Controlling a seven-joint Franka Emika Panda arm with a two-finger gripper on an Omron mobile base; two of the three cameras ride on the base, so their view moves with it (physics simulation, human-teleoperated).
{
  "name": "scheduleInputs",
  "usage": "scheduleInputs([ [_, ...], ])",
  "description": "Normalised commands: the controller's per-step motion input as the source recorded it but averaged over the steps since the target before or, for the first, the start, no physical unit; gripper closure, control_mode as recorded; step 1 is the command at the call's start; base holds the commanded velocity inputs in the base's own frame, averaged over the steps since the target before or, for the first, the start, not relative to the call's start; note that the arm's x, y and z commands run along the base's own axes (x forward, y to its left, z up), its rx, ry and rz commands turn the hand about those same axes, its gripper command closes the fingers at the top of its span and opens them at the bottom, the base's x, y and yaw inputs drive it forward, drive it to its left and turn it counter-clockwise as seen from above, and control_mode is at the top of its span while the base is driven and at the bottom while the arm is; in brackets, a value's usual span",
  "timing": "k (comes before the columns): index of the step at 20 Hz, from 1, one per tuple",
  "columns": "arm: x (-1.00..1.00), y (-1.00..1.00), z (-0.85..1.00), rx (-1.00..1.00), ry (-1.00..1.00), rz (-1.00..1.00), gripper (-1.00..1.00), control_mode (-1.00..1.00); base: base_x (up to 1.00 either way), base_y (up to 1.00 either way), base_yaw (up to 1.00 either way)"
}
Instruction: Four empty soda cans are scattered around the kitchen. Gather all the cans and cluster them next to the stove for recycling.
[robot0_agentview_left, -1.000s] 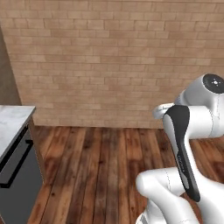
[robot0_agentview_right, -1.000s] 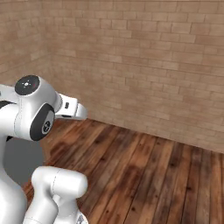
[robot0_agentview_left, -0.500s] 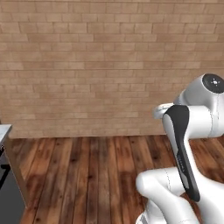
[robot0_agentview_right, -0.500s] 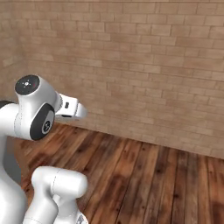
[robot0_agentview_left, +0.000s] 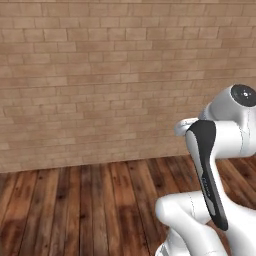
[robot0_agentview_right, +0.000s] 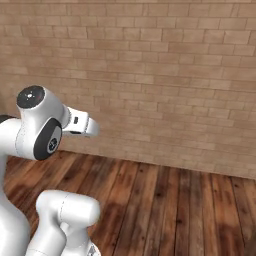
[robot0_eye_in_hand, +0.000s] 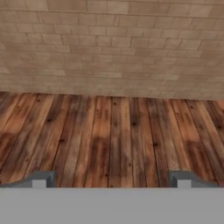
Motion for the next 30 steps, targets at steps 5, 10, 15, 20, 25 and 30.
scheduleInputs([
  [5,0.00,0.00,0.00,0.00,0.00,0.00,-1.00,1.00,0.41,-0.53,-0.22],
  [10,0.00,0.00,0.00,0.00,0.00,0.00,-1.00,1.00,0.51,-0.41,-0.20],
  [15,0.00,0.00,0.00,0.00,0.00,0.00,-1.00,1.00,0.73,-0.07,-0.20],
  [20,0.00,0.00,0.00,0.00,0.00,0.00,-1.00,1.00,0.81,0.00,-0.17],
  [25,0.00,0.00,0.00,0.00,0.00,0.00,-1.00,1.00,0.65,-0.02,-0.23],
  [30,0.00,0.00,0.00,0.00,0.00,0.00,-1.00,1.00,0.31,-0.02,-0.36],
])
